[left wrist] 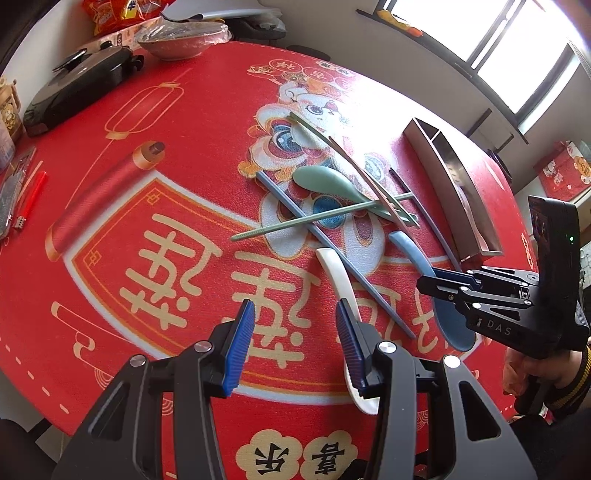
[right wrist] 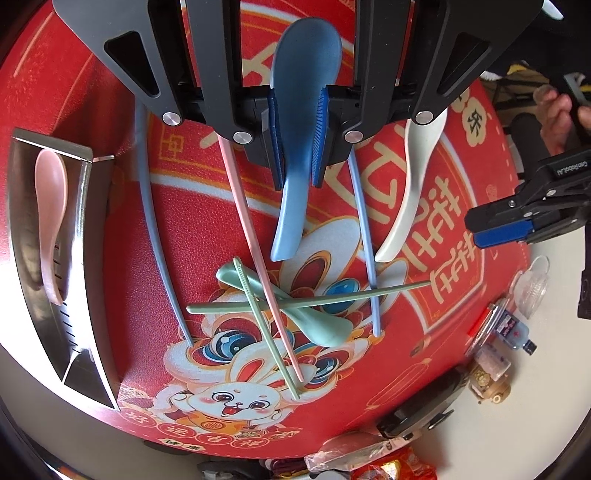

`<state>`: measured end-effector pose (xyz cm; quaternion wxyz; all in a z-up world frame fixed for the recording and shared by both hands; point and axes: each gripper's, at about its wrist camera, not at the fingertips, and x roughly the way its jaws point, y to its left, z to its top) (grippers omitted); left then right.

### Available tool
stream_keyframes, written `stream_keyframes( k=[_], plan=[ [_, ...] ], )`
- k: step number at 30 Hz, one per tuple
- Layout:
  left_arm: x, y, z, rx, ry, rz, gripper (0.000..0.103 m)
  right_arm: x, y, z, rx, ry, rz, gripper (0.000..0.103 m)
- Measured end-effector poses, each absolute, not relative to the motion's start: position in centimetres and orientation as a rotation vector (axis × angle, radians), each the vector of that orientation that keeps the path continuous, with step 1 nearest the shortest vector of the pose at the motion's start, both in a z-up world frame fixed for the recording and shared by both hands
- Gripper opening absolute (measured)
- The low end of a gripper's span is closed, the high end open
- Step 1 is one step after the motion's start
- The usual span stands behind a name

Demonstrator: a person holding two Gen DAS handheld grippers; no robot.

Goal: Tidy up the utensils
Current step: 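Grasp the white spoon with the left tool while the right tool lifts the blue spoon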

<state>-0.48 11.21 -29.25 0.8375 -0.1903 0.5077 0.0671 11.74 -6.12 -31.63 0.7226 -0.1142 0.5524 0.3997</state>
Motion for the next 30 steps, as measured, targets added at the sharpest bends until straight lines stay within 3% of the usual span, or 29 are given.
stream_keyframes(
  k=[5, 6, 13, 22, 25, 30],
  plan=[
    [0.6, 9.6, -29.8, -0.382, 1.1, 0.08, 0.043, 11.6, -7.3, -31.5, -0.231, 1.217, 0.875, 0.013],
    [0.9, 9.2, -29.9, -0.379, 1.106, 0.067, 0.043, 11.5, -7.6, -31.4, -0.227, 1.216, 0.874, 0.006],
    [2.3, 7.8, -31.5, -0.414, 1.165, -0.005, 0.025, 11.2, -9.1, -31.4, -0.204, 1.211, 0.879, 0.006],
    [2.6, 8.3, -32.4, -0.468, 1.193, 0.015, 0.024, 11.6, -10.5, -30.8, -0.154, 1.192, 0.872, 0.006],
    [2.6, 8.4, -32.6, -0.484, 1.197, 0.018, 0.015, 11.5, -10.5, -30.9, -0.152, 1.192, 0.875, 0.006],
    [2.3, 8.6, -32.5, -0.496, 1.191, 0.008, 0.009, 11.4, -10.4, -30.8, -0.156, 1.191, 0.882, 0.006]
  ],
)
